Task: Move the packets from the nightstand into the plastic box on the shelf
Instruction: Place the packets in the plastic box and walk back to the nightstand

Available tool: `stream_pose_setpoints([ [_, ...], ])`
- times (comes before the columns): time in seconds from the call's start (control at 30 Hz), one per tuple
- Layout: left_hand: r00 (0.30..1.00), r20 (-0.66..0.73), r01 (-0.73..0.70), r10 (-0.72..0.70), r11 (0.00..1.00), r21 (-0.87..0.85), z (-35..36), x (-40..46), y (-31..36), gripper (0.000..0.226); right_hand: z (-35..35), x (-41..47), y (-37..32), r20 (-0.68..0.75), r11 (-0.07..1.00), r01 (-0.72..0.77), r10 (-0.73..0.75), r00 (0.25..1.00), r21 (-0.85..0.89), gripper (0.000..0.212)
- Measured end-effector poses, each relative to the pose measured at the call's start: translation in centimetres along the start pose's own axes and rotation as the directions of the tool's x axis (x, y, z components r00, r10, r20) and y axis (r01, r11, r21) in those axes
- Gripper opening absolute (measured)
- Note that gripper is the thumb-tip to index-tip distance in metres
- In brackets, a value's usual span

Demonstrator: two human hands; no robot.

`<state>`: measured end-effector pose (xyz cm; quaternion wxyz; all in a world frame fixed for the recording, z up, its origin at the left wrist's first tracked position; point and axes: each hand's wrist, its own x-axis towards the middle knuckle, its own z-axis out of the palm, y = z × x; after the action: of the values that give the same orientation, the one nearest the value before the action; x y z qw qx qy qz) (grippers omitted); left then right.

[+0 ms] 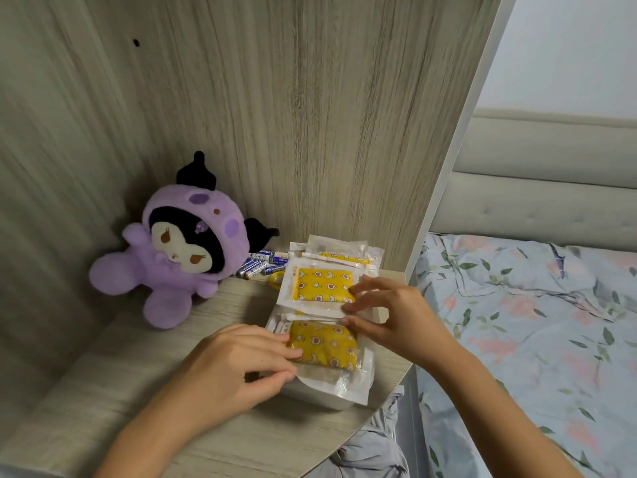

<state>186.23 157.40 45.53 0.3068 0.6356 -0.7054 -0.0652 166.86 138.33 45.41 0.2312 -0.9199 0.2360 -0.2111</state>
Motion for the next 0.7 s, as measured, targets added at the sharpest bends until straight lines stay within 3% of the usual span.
stream_pose_setpoints([
  [0.1,1.0,0.012,0.027,-0.028,0.999,0.041,0.1,0.1,0.3,0.025,-0.1,-0.1,-0.1,-0.006,1.0,-0.006,0.006,1.0,0.006,0.042],
  [0.23,1.0,0.013,0.018,-0.019,0.996,0.091,0.9,1.0,1.0,0.028,0.0,0.2,-0.8,0.018,0.996,0.072,-0.071,0.997,-0.045,0.018],
  [0.37,0.999,0.004,0.046,-0.047,0.993,0.107,1.6,1.4,1.2,0.024,-0.3,0.6,-0.8,0.11,0.999,0.032,-0.032,0.993,0.006,0.017],
  [0.43,0.996,0.009,0.085,-0.086,0.993,0.079,1.7,1.6,0.9,0.02,-0.8,1.0,-0.4,0.029,0.993,-0.009,0.006,1.0,0.116,0.021],
  [0.53,0.991,0.03,0.13,-0.132,0.989,0.066,2.0,1.7,0.7,0.017,-1.2,2.4,0.3,-0.203,0.977,-0.085,0.126,0.971,0.197,0.029],
  [0.6,0.989,0.037,0.141,-0.144,0.987,0.074,2.1,1.7,0.8,0.018,-1.1,4.1,0.5,-0.169,0.98,-0.133,0.158,0.973,0.149,0.039],
  [0.7,0.989,0.013,0.146,-0.148,0.984,0.098,2.4,1.5,1.2,0.019,-0.1,7.2,0.7,-0.02,0.986,-0.151,0.15,0.988,-0.074,0.048],
])
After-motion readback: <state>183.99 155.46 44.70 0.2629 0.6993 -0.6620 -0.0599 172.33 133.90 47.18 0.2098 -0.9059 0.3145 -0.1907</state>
